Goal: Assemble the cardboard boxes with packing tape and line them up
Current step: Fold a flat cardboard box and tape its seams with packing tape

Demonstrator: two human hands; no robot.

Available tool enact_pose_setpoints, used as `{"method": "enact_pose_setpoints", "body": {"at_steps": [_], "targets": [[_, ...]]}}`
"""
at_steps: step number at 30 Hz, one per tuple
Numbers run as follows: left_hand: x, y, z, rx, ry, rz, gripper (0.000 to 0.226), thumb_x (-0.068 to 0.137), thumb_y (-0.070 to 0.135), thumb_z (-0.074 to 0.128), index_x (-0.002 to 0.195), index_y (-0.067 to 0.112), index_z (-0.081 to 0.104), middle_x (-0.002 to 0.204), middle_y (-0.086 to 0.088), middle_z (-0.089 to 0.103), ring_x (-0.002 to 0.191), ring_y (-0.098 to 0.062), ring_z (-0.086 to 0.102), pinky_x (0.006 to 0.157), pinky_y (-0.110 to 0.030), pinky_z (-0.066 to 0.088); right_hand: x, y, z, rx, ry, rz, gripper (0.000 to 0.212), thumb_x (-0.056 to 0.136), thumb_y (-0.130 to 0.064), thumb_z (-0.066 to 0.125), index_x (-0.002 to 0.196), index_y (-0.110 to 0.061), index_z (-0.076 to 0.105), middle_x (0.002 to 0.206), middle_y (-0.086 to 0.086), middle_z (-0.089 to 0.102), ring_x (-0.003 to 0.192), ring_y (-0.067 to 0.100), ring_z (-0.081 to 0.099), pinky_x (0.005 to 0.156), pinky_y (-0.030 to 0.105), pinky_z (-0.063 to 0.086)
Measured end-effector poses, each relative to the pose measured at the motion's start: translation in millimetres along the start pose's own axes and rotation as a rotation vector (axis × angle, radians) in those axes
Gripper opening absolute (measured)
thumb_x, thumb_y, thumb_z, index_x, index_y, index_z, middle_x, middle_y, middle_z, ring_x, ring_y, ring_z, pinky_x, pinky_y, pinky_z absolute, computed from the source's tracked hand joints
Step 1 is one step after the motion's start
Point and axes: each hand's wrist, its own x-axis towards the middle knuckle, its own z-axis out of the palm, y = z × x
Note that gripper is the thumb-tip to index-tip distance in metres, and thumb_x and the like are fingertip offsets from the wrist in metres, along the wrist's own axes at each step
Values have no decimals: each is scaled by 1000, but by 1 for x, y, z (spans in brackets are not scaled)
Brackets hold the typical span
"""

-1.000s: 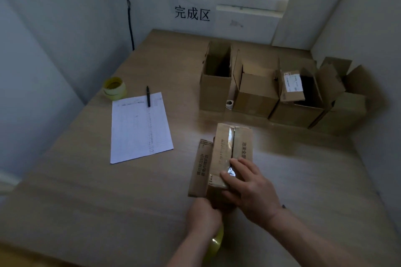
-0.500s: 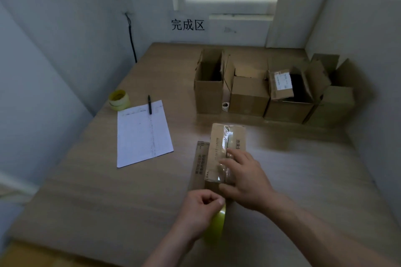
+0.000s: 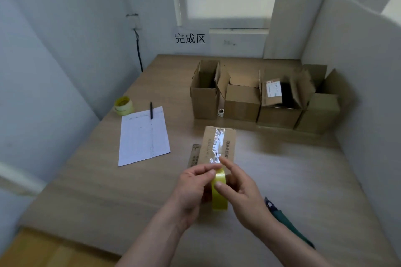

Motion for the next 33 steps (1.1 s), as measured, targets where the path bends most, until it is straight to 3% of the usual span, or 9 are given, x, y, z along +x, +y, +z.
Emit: {"method": "enact_pose_setpoints", "body": {"at_steps": [4,9,12,14,19,21,23,28,33], "targets": [[-2,-6,9,205,-12,179,30,95,0,55,93,20,77,110,-11,69,96,-19,69,76,-25,55,-7,-10,1,52,132,1,30,92,-12,66,118,-27,66,97,20,69,98,36,65,88,49,56],[2,-14,2,575,-18,481,32,93,12,63,95,41,77,104,3,46,104,-9,56,97,-23,48,-21,-28,1,62,238,-31,14,88,-10,70,99,-19,72,72,7,67,69,22,61,67,29,56],[-3,-13,-3,597,-63,563,25,89,28,60,104,42,75,103,2,46,103,-8,55,100,-28,47,-29,-35,7,68,234,-40,13,90,1,64,101,-6,66,62,-5,65,61,6,60,57,18,49],[-8,-12,-8,552,-91,565,29,84,32,57,104,44,74,104,1,48,104,-9,56,100,-30,48,-33,-37,14,56,233,-46,13,91,1,62,101,-6,65,59,-3,62,59,10,56,55,19,47],[-20,-14,-28,455,-134,597,31,81,26,58,103,38,76,101,0,50,101,-9,57,94,-20,46,-40,-37,41,42,285,-61,10,91,-3,63,101,-8,63,66,17,56,66,28,49,61,37,46],[-24,-14,-38,446,-151,611,31,82,25,58,106,31,76,100,0,50,99,-7,57,91,-17,45,-43,-36,54,53,292,-62,12,87,-15,67,99,-14,64,82,34,61,72,41,56,72,57,51],[-28,-12,-47,428,-174,606,32,82,25,58,108,27,76,101,-2,51,100,-6,57,92,-18,45,-44,-35,64,37,311,-61,17,80,-23,65,95,-17,65,94,41,57,79,47,58,80,63,49],[-30,-14,-65,381,-201,530,31,84,24,59,109,31,75,102,2,54,102,-9,60,95,-26,49,-40,-29,80,80,360,-31,6,92,-11,62,94,-6,64,84,15,70,78,23,64,73,40,52],[-27,-14,-77,386,-176,486,34,90,-2,62,106,27,73,103,0,63,98,-5,64,83,-15,49,-35,-28,87,-188,399,-29,16,93,-18,61,78,-22,62,74,4,68,71,30,63,70,50,56]]}}
